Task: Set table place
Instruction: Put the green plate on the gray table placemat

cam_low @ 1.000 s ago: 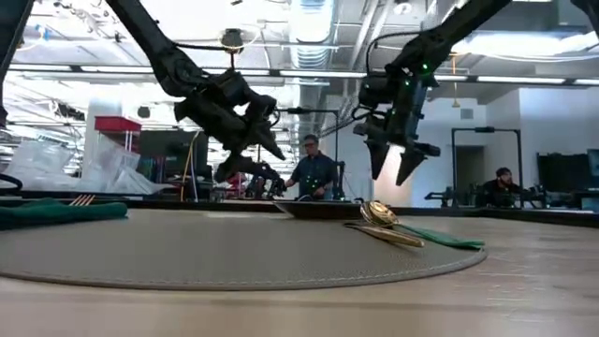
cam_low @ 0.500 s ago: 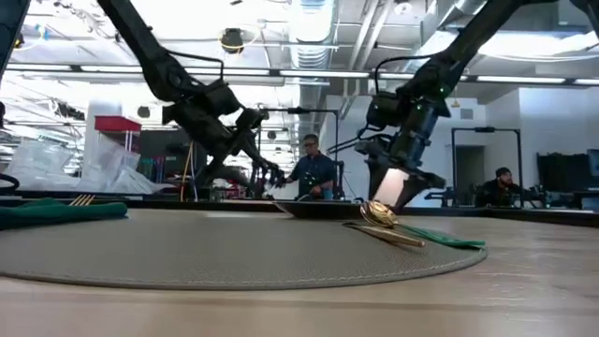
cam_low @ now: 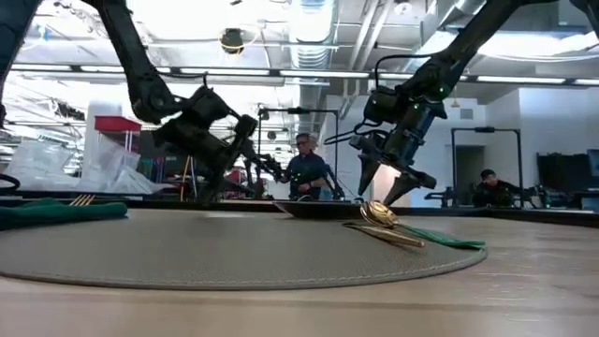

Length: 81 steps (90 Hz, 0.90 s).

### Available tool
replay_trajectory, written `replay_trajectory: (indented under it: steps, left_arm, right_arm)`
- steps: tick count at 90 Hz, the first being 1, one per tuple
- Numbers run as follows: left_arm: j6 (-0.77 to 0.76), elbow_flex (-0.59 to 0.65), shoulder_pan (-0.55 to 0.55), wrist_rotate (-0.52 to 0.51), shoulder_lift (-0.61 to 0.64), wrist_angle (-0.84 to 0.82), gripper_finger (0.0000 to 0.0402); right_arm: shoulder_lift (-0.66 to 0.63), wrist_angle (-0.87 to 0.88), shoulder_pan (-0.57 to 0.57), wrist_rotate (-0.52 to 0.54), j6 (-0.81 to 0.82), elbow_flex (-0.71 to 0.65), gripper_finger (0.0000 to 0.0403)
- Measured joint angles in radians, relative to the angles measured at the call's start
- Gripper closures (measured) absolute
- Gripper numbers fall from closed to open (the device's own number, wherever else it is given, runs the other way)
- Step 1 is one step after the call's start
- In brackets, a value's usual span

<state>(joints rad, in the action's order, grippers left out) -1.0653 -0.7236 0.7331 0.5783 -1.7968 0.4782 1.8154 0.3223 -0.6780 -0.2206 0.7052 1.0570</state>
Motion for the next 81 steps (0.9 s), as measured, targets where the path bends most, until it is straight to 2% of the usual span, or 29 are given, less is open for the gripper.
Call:
replay_trajectory:
  steps: [17,28,46,54,64,67,72,81]
  left_arm:
    - [-0.060,-0.074,-0.053,0.018,-0.108,0.081,0.0200]
    - [-0.049,-0.087,-0.057,0.011,-0.105,0.054,0.0200]
    - [-0.103,-0.095,-0.035,0.098,-0.065,0.061,0.0201]
    - [-0.064,-0.116,-0.008,0.071,-0.005,-0.075,0.0201]
    - [0.151,-0.171,0.015,-0.080,0.047,-0.477,0.0201]
    - [0.208,-0.184,0.017,-0.112,0.043,-0.554,0.0201]
    - [0.250,-0.185,0.011,-0.113,0.025,-0.586,0.0201]
    - [0.225,-0.185,-0.009,-0.104,-0.020,-0.486,0.0201]
  right_arm:
    - [0.039,-0.027,0.039,-0.026,0.006,0.001,0.0159]
    - [0.050,-0.056,0.060,-0.020,0.005,0.001,0.0169]
    - [0.052,-0.059,0.065,-0.021,0.001,0.001,0.0189]
    - [0.052,-0.058,0.054,-0.028,0.001,0.001,0.0190]
    - [0.053,-0.061,0.054,-0.037,0.001,0.000,0.0190]
    - [0.053,-0.063,0.054,-0.037,0.000,0.000,0.0190]
    - [0.053,-0.066,0.054,-0.039,0.002,0.000,0.0190]
    - [0.053,-0.073,0.055,-0.039,0.002,-0.001,0.0190]
